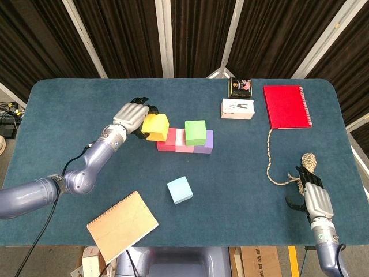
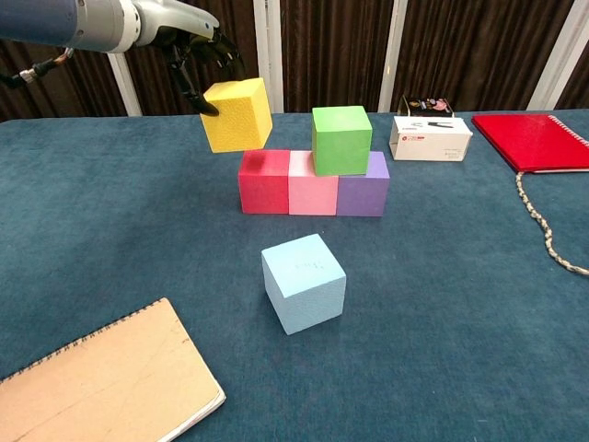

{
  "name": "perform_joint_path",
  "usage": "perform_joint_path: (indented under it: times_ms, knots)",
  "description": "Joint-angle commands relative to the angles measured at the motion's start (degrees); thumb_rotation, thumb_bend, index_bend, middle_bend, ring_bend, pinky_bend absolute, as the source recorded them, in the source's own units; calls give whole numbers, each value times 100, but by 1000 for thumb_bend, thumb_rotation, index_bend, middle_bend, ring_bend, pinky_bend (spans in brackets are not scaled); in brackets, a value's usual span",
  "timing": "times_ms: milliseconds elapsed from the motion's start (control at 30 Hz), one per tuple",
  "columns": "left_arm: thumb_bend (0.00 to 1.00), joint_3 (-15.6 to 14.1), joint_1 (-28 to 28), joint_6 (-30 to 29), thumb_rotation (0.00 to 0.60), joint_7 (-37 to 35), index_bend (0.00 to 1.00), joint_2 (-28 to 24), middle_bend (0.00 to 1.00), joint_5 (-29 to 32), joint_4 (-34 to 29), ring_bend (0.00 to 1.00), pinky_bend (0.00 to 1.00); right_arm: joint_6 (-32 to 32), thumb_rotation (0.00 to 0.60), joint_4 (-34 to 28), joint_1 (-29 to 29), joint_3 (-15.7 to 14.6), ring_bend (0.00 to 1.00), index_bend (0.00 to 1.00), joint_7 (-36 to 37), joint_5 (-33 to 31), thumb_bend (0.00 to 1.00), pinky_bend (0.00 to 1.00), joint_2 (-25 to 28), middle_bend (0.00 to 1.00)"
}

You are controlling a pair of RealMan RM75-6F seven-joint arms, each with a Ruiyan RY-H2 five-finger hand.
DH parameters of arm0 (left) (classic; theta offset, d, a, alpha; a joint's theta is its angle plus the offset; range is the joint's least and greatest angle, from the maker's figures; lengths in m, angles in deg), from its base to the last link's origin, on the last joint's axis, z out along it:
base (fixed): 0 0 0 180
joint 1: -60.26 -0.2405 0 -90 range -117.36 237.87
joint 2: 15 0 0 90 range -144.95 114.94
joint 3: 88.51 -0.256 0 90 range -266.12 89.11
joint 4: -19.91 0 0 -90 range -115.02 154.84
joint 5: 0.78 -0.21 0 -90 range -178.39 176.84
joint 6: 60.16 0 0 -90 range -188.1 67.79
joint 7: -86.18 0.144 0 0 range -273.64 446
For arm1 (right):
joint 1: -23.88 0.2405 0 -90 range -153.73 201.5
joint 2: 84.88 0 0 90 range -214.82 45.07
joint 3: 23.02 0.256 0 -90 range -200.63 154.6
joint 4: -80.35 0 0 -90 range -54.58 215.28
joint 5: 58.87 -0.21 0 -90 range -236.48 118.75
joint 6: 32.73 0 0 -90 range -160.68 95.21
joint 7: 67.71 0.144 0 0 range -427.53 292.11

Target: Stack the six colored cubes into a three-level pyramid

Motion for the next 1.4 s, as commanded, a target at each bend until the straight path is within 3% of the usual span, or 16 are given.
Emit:
perform_joint_path:
  times_ms: [33,233,400,1400]
  knots:
    - [413,-132,212,-372,600,232,283,120,260,387,-146,0,0,42,600,13,5,0,0,36,56,16,344,0,22,17]
    - [408,-324,471,-912,600,703,277,329,260,1103,-337,0,0,64,600,30,-7,12,0,36,194,68,344,0,67,16]
    - [408,-301,613,-1243,600,940,277,450,260,1484,-468,0,0,77,600,26,-16,6,0,36,267,111,343,0,93,16]
    - [408,-110,775,-1588,600,1340,276,873,253,1623,-298,0,0,60,600,-18,-73,7,0,38,487,218,344,0,214,16]
